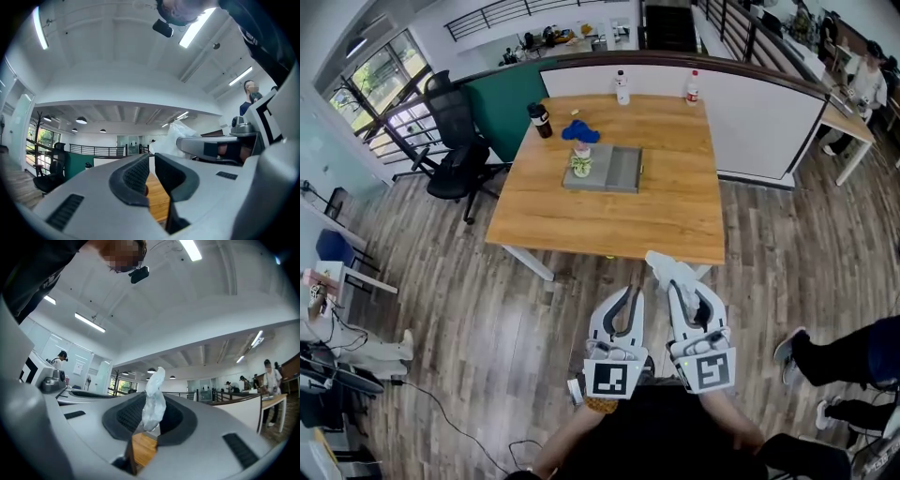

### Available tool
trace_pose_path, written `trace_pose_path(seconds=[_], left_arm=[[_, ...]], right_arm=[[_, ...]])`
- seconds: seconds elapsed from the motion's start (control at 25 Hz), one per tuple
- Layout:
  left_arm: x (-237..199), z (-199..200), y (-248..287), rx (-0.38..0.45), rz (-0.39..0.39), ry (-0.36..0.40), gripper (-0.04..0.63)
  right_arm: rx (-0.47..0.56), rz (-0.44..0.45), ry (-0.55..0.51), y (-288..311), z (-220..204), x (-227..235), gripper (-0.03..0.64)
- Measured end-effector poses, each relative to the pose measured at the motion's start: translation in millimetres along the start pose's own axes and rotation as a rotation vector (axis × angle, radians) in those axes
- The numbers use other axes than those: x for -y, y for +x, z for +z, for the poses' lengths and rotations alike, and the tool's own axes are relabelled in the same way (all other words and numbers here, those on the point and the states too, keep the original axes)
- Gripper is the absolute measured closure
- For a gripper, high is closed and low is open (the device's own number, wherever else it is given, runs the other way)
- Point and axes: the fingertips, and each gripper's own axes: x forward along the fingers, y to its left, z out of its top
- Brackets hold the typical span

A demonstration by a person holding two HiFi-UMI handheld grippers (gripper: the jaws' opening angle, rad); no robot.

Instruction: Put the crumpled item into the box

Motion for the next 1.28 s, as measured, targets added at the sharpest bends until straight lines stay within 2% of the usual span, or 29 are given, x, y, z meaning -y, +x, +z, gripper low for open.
trace_pose_path(seconds=[0.24,0.32,0.4,0.56,0.88,1.08,1.28], left_arm=[[-4.3,-6.2,9.8,-0.033,0.040,0.049,0.542],[-11.2,-12.0,15.4,-0.042,0.062,0.034,0.543],[-15.9,-15.5,19.7,-0.044,0.075,0.022,0.543],[-14.5,-22.6,35.8,-0.043,0.042,0.024,0.543],[-33.1,-27.6,89.7,-0.005,0.012,-0.032,0.543],[-45.6,-24.7,113.9,0.001,-0.013,-0.032,0.543],[-68.5,-26.8,130.1,-0.001,-0.009,-0.036,0.543]], right_arm=[[-0.013,0.034,0.026,19.8,-13.0,12.0,0.545],[-0.005,0.043,0.027,27.2,-14.3,14.4,0.545],[-0.041,0.065,0.028,27.4,-24.2,13.2,0.545],[-0.051,0.037,0.022,32.8,-27.7,25.2,0.545],[-0.087,-0.001,0.000,61.0,-43.5,52.2,0.545],[-0.025,-0.042,-0.011,93.1,-30.1,65.8,0.545],[-0.036,-0.040,-0.008,118.6,-33.5,65.2,0.545]])
